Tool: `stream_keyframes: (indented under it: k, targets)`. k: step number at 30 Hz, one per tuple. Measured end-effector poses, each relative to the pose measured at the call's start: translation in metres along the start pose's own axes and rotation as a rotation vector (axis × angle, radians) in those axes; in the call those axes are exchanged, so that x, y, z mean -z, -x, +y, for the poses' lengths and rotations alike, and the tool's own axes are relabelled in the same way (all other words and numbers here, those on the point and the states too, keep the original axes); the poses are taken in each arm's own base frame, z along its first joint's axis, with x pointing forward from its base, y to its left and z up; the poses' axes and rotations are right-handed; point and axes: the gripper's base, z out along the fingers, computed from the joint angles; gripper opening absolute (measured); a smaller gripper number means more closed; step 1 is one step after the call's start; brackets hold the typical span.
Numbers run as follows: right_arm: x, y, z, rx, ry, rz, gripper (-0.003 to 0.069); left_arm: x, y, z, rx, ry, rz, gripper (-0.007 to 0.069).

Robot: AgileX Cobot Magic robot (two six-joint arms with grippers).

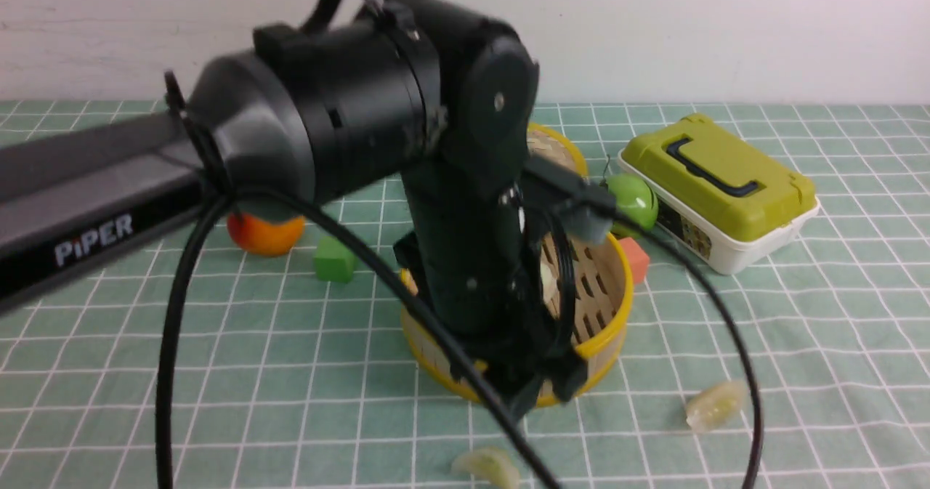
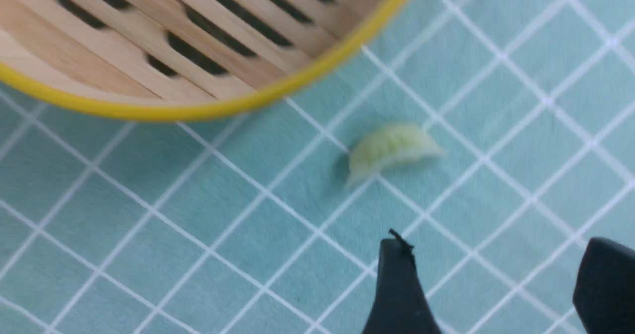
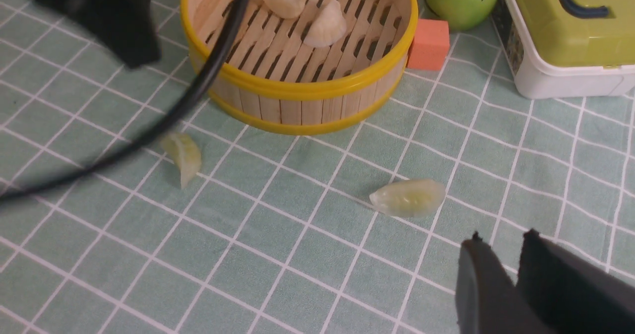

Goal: Put the dumplings into the steamer on the table with the blue tablecloth.
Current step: 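Reach for and grasp a dumpling lying on the table beside the steamer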

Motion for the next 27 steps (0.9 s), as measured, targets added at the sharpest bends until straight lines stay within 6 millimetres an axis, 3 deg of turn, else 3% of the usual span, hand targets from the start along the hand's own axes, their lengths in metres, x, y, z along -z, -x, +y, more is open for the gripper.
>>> stream_keyframes:
  k: [5, 14, 24, 27]
  targets:
    - [0.000, 0.000, 0.001, -0.016, 0.015, -0.004, 0.0132, -0.043, -0.015, -0.013, -0.267, -0.018, 0.098, 0.0449]
    - [0.000, -0.001, 0.002, -0.021, 0.026, 0.014, 0.0137, -0.094, -0.002, -0.006, -0.533, 0.023, 0.067, 0.0447]
    - [0.000, -0.002, 0.003, -0.020, 0.030, 0.025, 0.0147, -0.117, 0.002, -0.001, -0.568, 0.062, 0.083, 0.0421]
    - [0.000, -0.002, 0.003, -0.021, 0.030, 0.026, 0.0147, -0.120, 0.001, -0.001, -0.512, 0.065, 0.087, 0.0315]
